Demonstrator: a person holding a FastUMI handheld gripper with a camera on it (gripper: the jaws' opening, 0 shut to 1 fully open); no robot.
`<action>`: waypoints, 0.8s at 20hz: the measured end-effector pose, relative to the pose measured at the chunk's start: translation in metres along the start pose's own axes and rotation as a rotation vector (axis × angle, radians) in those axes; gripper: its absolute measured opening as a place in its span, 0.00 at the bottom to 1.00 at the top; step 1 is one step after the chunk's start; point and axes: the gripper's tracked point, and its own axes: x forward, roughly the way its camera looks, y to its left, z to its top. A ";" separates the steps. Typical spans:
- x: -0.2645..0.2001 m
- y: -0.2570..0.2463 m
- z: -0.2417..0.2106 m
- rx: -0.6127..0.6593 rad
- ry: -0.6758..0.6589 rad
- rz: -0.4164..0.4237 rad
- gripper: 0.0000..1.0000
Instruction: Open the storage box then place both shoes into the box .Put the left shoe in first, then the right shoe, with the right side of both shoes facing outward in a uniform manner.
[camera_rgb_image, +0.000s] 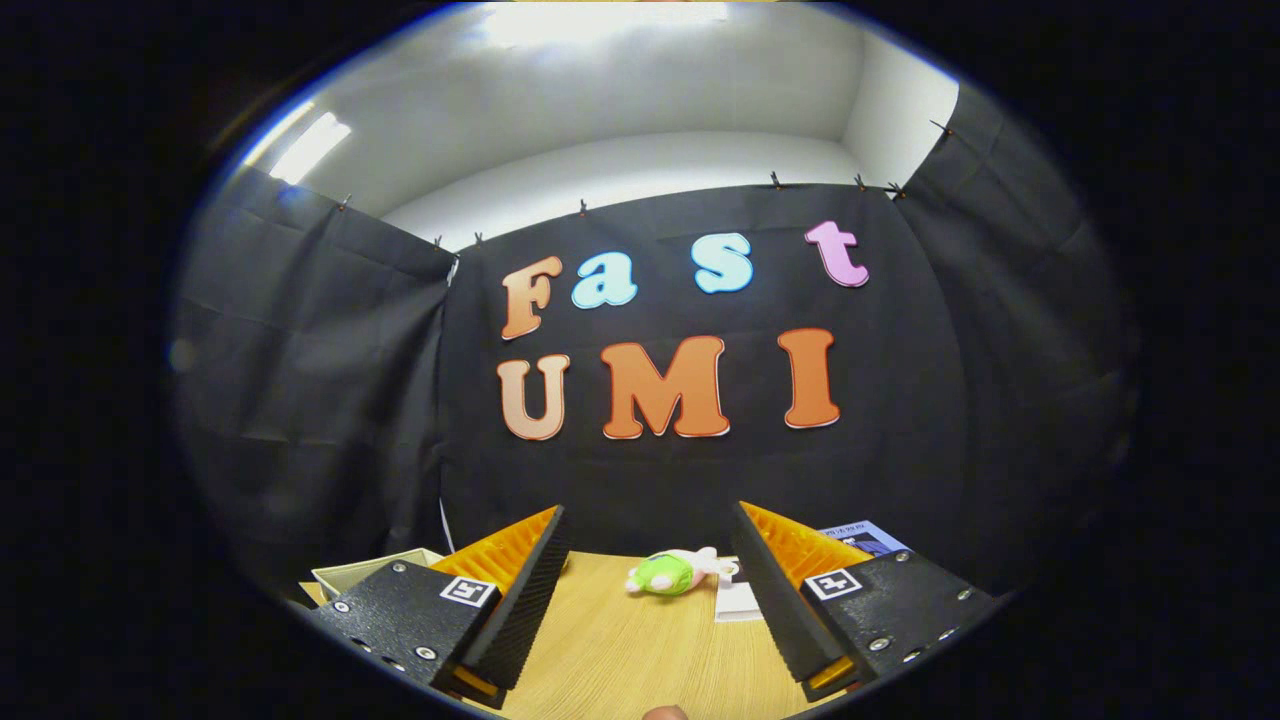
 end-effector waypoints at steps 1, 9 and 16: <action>-0.006 -0.002 0.005 -0.023 -0.021 0.006 0.97; -0.016 -0.013 0.014 -0.103 -0.078 -0.015 0.98; -0.026 -0.023 0.023 -0.079 -0.118 -0.041 0.98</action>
